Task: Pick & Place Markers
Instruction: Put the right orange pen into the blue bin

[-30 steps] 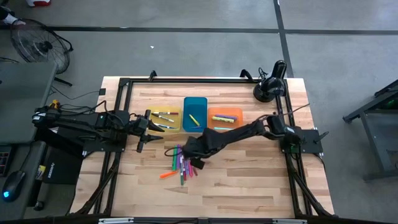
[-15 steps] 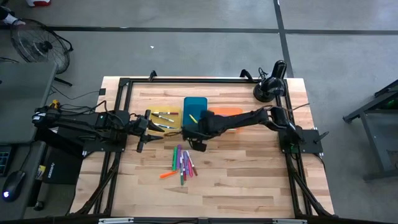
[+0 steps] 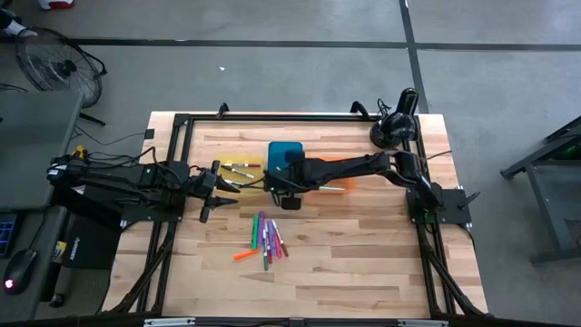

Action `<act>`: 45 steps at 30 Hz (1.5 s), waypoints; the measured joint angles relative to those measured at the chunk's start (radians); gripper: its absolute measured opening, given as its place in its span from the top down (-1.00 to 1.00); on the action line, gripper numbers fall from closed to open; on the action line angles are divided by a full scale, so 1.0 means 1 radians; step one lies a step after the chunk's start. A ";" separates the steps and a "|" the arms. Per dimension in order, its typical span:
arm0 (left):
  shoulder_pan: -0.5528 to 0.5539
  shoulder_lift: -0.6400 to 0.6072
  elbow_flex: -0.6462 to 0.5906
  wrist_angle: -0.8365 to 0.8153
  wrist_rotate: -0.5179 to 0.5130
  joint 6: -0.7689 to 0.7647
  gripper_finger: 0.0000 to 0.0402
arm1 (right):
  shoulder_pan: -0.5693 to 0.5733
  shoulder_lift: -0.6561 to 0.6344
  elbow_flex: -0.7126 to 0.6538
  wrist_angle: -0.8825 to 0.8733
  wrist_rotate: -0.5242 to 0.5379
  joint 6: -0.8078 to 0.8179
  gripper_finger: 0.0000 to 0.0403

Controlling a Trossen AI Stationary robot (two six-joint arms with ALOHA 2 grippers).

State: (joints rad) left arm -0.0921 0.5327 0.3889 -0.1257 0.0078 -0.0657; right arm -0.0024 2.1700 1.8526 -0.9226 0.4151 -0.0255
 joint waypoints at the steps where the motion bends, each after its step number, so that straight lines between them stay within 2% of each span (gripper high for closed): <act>1: 0.000 0.000 0.000 0.000 0.000 -0.003 0.32 | -0.006 0.000 0.000 0.004 -0.006 -0.013 0.85; 7: 0.000 0.000 0.000 -0.008 0.000 -0.011 0.32 | -0.051 0.000 0.000 0.019 -0.097 -0.064 0.85; 12: 0.000 0.000 0.000 -0.006 0.000 -0.011 0.32 | -0.089 0.000 0.000 0.019 -0.121 -0.096 0.85; 16: 0.000 0.000 0.000 -0.006 0.000 -0.011 0.32 | -0.122 0.000 -0.005 0.034 -0.198 -0.115 0.85; 30: 0.000 0.000 0.000 -0.007 0.000 -0.011 0.32 | -0.155 -0.001 -0.068 0.137 -0.274 -0.182 0.85; 45: 0.000 0.000 0.000 -0.007 0.000 -0.011 0.32 | -0.154 -0.001 -0.069 0.107 -0.267 -0.140 0.27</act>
State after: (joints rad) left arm -0.0921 0.5326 0.3889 -0.1326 0.0082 -0.0765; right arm -0.1566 2.1689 1.7836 -0.8159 0.1486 -0.1654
